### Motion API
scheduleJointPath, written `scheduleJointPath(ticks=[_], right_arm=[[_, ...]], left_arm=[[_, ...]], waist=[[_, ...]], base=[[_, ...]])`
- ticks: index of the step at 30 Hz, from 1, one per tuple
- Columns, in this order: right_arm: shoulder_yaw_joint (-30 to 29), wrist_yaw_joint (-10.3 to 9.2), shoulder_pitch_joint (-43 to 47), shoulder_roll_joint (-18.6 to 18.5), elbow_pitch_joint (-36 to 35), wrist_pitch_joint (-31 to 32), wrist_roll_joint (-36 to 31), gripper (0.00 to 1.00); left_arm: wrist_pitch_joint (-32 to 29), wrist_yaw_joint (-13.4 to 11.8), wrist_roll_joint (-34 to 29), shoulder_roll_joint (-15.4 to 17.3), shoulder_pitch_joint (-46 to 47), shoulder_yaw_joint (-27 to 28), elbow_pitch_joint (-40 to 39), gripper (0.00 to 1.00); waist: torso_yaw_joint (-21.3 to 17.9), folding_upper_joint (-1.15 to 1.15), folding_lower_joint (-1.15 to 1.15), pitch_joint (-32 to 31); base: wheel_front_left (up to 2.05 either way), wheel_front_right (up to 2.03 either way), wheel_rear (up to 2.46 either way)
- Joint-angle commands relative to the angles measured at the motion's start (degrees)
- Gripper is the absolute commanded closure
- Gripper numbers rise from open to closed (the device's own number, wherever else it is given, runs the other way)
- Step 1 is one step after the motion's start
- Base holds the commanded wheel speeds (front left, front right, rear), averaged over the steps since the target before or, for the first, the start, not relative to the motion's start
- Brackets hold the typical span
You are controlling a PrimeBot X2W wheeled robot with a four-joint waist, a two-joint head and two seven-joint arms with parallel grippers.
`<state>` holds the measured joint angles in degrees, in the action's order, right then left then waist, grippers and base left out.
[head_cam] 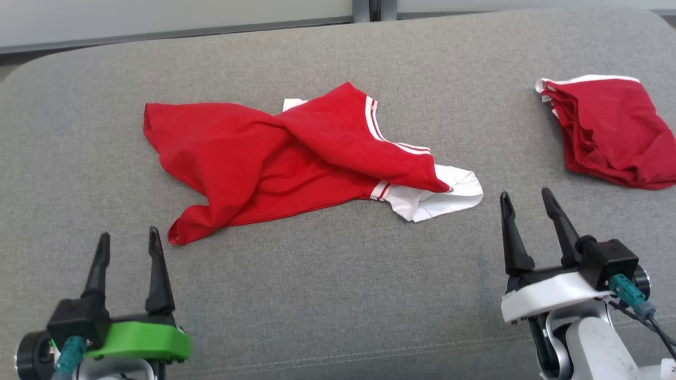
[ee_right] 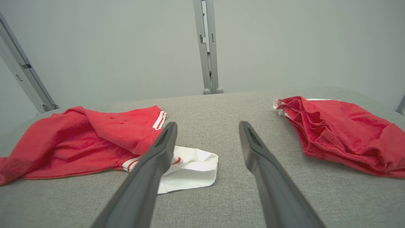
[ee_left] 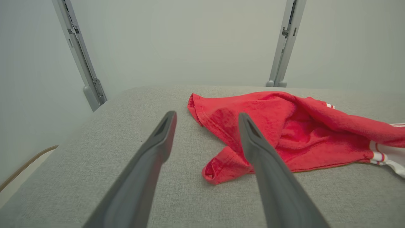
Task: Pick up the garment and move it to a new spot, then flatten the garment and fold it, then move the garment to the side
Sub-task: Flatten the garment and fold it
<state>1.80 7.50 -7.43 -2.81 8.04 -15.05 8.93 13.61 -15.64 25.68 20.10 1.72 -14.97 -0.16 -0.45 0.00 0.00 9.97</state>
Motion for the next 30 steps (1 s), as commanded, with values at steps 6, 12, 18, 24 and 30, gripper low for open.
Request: scheduleJointPath(ticks=[6,12,18,24,30], right_arm=[[0.11,-0.03,3.09,-0.18,1.15,-0.17,-0.70,0.00],[0.29,-0.03,3.59,-0.18,1.18,0.27,-0.67,0.00],[0.25,-0.03,3.44,-0.18,0.86,0.28,-0.47,0.00],[0.33,-0.03,2.90,-0.19,0.52,0.28,-0.38,0.00],[0.50,-0.03,2.01,-0.18,0.11,0.31,-0.52,0.00]], left_arm=[[-0.80,-0.98,0.54,-0.75,-3.61,-1.32,-0.62,0.00],[-1.54,-1.32,0.47,-0.59,-4.29,-1.86,-1.20,0.00],[-2.35,-0.27,0.40,0.14,-3.23,-2.75,-0.35,0.00],[-4.22,1.67,0.38,1.01,-1.16,-4.43,1.55,0.00],[-8.81,6.60,1.13,2.20,3.68,-7.37,6.95,0.00]], waist=[[0.45,0.00,0.00,-3.79],[0.13,0.00,0.00,-4.72],[0.11,0.00,0.00,-4.67],[-0.08,0.00,0.00,-3.83],[-0.13,0.00,0.00,-1.99]], base=[[0.00,0.00,0.00],[0.00,0.00,0.00],[0.00,0.00,0.00],[0.00,0.00,0.00],[0.00,0.00,0.00]])
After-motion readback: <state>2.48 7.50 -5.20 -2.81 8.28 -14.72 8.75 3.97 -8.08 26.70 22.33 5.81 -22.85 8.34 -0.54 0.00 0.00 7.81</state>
